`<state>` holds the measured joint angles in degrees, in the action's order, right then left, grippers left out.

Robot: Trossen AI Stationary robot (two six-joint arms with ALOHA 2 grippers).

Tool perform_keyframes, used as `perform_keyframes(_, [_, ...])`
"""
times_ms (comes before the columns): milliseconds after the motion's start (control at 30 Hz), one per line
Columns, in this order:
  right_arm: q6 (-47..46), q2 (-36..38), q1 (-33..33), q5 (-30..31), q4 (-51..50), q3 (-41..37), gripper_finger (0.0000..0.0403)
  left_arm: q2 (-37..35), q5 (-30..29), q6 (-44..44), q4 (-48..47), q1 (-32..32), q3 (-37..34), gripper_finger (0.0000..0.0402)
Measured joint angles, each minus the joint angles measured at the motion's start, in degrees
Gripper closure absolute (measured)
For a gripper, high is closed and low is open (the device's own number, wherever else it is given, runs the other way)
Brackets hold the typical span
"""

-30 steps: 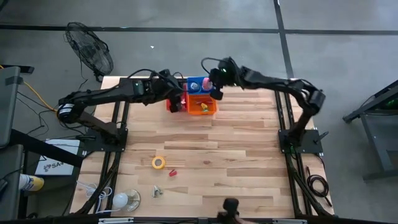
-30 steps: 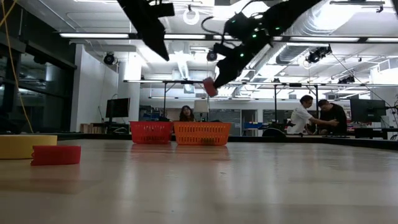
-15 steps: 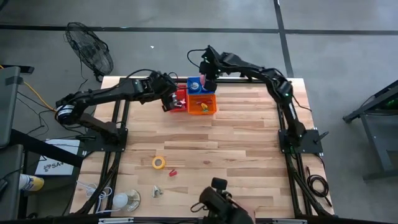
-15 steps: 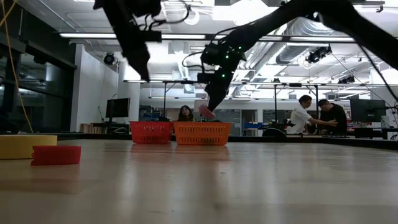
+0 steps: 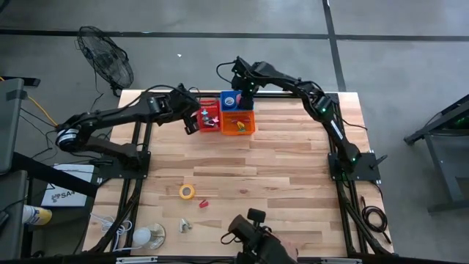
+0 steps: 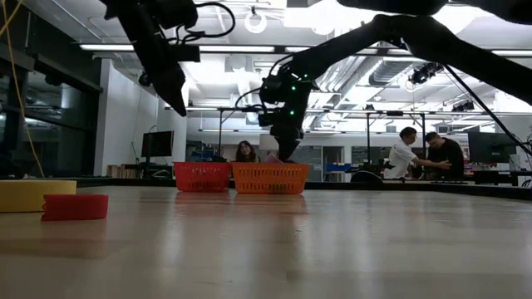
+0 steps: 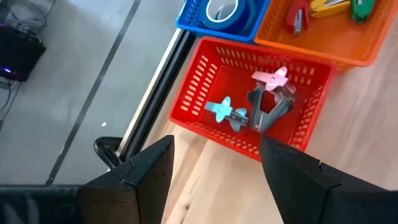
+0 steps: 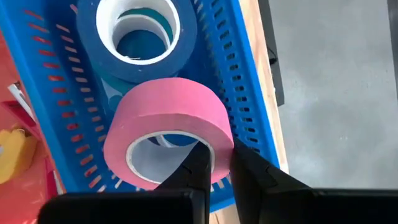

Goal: Pick and place Stapler, Stapler remover, tape
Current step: Put the pink tape into the blue bin, then put the yellow tape into the blue bin

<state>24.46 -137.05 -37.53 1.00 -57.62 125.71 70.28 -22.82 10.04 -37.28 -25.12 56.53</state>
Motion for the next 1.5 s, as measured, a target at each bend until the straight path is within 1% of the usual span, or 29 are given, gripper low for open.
perform_keyframes(200, [-0.1,0.0,0.1,-0.1,-0.1,0.0,0.037,-1.6,0.1,-0.5,-0.1,0.0,-0.3,0.017])
perform_keyframes(400, [0.0,0.0,0.4,1.5,0.0,0.0,0.0318,-1.9,1.5,-1.0,-0.3,0.0,-0.4,0.017])
perform_keyframes(500, [0.0,0.0,0.3,1.4,0.0,0.0,0.0304,-1.9,1.5,-1.0,-0.3,0.0,-0.4,0.017])
perform_keyframes(733, [-0.1,0.5,0.3,4.6,-0.4,0.0,0.0299,-1.9,1.6,-1.1,-0.6,0.0,-0.4,0.017])
perform_keyframes(867, [-0.1,3.2,0.3,3.5,-0.7,0.1,0.0298,-1.9,1.6,-1.5,-1.9,0.0,-0.4,0.017])
perform_keyframes(1000, [-1.0,6.9,0.3,2.5,-3.7,0.2,0.0298,-1.9,1.7,-3.1,-4.1,0.0,-0.4,0.017])
perform_keyframes(1100, [-2.7,10.6,0.3,1.3,-5.1,-1.2,0.0297,-1.9,3.5,-4.3,-5.9,0.0,-0.4,0.017])
perform_keyframes(1167, [-3.3,13.7,0.3,0.4,-4.8,-3.9,0.0297,-1.9,6.0,-4.9,-7.5,0.0,-0.4,0.017])
perform_keyframes(1267, [-3.6,19.5,0.8,-0.8,-1.1,-11.6,0.0297,-1.9,8.4,-6.9,-9.7,0.0,-0.4,0.017])
perform_keyframes(1433, [-5.7,32.5,2.2,-0.9,11.7,-31.7,0.0297,-1.9,11.4,-10.8,-13.6,0.0,-0.5,0.017])
perform_keyframes(1500, [-6.8,38.0,3.2,-0.8,16.9,-40.3,0.0297,-2.0,13.4,-12.2,-13.6,0.2,-1.6,0.017])
